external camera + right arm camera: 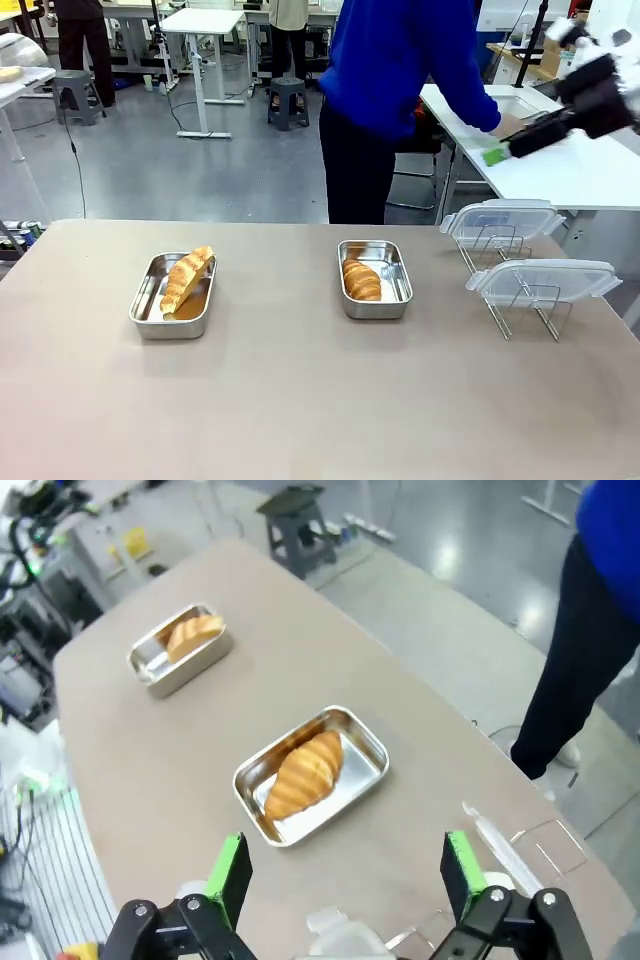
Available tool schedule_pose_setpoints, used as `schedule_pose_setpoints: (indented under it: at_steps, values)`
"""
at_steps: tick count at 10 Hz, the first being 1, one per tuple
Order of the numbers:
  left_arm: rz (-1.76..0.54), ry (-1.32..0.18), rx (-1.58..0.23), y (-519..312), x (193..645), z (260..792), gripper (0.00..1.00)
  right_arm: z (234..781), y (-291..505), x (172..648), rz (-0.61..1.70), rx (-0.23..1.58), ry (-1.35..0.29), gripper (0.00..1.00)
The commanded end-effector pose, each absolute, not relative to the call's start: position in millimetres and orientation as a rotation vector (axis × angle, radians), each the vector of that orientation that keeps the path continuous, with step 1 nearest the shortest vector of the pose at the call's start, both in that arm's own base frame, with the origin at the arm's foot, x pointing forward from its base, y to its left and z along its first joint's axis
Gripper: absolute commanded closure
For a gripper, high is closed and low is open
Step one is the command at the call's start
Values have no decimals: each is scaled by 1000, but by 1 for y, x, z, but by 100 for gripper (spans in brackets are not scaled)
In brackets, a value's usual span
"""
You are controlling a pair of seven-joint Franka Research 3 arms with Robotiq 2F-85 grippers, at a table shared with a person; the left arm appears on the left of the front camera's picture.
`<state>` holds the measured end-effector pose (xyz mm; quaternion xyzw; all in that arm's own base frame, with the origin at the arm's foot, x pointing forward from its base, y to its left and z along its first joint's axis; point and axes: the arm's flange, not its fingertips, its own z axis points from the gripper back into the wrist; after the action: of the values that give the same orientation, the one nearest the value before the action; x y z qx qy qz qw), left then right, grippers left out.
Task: Place the bread in airtight containers.
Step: Once an object is inside an Airtight Container , place the container in the center of the table, then pick up one Airtight Container lid and hand it to the human.
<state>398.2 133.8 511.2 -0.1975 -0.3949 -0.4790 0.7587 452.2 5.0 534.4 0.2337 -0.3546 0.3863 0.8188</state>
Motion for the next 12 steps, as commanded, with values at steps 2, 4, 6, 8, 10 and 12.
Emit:
schedule_pose_setpoints:
  at_steps: [2, 4, 6, 8, 10, 12]
  values:
    - [-1052, -866, -438, 134, 399, 512, 0, 514, -15, 458, 932, 545, -818, 0]
    - [-1052, -866, -438, 134, 399, 512, 0, 506, -28, 451, 998, 587, -880, 0]
    - [-1052, -866, -438, 134, 399, 512, 0, 505, -35, 445, 1022, 607, -917, 0]
    - [-1052, -866, -438, 134, 399, 512, 0, 510, -29, 448, 981, 573, -865, 0]
    - [-1052, -866, -438, 134, 399, 512, 0, 510, -29, 448, 981, 573, -865, 0]
    - [-1052, -866, -438, 134, 399, 512, 0, 510, -29, 448, 981, 573, -865, 0]
